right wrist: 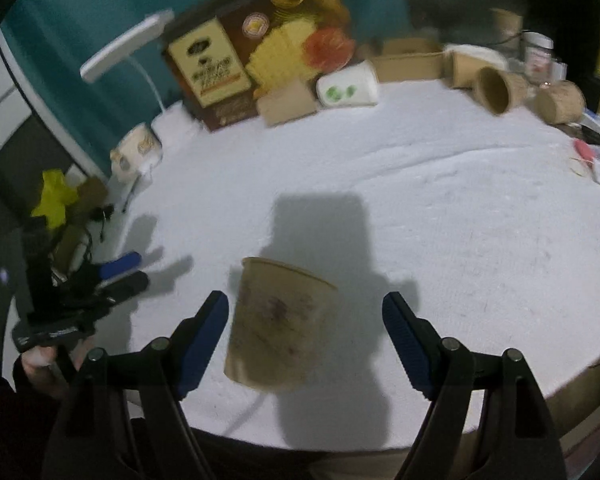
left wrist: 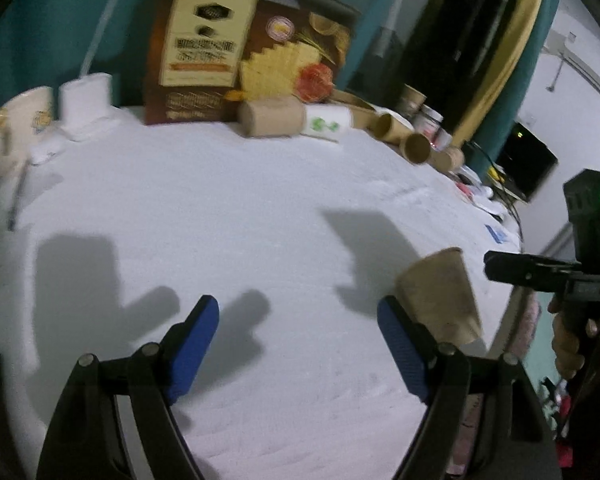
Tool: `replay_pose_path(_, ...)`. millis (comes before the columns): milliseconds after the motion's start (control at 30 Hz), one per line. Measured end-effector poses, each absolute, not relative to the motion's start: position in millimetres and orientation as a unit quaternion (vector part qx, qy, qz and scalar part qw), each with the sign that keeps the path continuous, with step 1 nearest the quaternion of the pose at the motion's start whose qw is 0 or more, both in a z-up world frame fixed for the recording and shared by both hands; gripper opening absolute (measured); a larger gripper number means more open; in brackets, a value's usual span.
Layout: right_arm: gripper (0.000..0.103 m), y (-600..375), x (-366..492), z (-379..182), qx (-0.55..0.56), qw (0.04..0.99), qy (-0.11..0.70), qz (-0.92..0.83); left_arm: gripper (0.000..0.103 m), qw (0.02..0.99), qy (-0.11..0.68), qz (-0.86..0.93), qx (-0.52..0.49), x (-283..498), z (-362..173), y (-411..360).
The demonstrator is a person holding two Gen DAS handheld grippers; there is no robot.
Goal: Flip cup upright
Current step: 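Close the right tool on the cup while the left tool releases it, then turn the cup rim-up with the right tool and carry it over the table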
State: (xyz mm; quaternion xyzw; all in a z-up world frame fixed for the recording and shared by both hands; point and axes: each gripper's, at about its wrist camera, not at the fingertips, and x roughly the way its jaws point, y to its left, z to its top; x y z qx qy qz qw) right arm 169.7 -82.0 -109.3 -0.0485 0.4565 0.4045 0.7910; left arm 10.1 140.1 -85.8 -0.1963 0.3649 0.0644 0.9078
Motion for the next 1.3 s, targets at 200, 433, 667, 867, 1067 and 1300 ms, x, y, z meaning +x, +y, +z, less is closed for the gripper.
replay_pose_path(200,0.077,-43,178,-126,-0.066,0.755,0.504,0.414,0.082,0.907,0.356,0.099,-0.204,-10,-91,160)
replay_pose_path(433,0.077,-23,184,-146,-0.084,0.734,0.545,0.397,0.082,0.902,0.357,0.095,-0.222,-21,-102,177)
replay_pose_path(667,0.077,-14,195,-164,-0.073,0.71,0.582,0.39,0.082,0.903,0.354,0.095,-0.223,-26,-104,182)
replay_pose_path(867,0.065,-12,200,-162,-0.085,0.695,0.593,0.398,0.082,0.903,0.355,0.096,-0.221,-27,-103,185)
replay_pose_path(1067,0.064,-9,197,-158,-0.092,0.687,0.593,0.41,0.082,0.904,0.358,0.091,-0.213,-26,-102,182)
replay_pose_path(1300,0.064,-5,202,-138,-0.09,0.721,0.548,0.415,0.082,0.904,0.361,0.092,-0.209,-26,-100,180)
